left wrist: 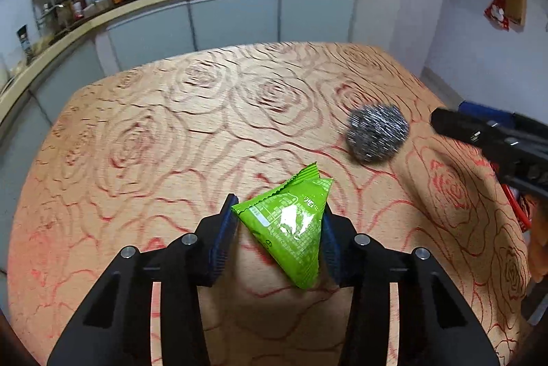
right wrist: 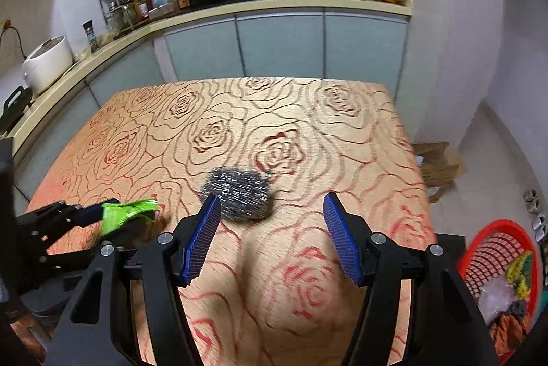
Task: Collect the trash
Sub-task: 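Grasp the green packet with the left gripper while the right gripper grasps the steel wool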
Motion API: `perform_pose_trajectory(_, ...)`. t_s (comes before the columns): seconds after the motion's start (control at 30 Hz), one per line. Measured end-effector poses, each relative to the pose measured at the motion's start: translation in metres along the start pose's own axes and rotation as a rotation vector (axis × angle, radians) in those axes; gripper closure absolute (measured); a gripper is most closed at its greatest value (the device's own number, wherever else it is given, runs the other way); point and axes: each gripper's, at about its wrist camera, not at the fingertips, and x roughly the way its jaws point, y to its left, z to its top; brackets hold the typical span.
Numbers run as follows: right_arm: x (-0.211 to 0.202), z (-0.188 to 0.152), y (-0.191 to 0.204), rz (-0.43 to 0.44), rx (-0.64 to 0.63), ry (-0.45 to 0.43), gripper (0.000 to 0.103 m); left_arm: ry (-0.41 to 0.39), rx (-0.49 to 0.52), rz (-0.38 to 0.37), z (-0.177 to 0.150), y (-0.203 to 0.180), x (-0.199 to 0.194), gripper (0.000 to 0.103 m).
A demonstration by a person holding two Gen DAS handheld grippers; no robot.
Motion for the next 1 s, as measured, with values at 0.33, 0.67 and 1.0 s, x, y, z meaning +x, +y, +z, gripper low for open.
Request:
perform_pose_trajectory(0.33, 0.047, 0.009, 0.026, -0.006, -0.036, 0.075, 0.042, -0.061, -0.04, 0.073, -0.001, 0.032, -0.028, 0.06)
perform_pose_trajectory(0.67, 0.065, 0.005, 0.031, 0.008, -0.055, 0.129, 0.06, -0.081, -0.058, 0.087, -0.002, 0.038, -0.037, 0.06)
perform_pose_trajectory(1.0, 0.023, 0.001, 0.024, 0.005, -0.021, 0.043, 0.063, -0.117, -0.041, 0.083, 0.001, 0.032, -0.053, 0.06)
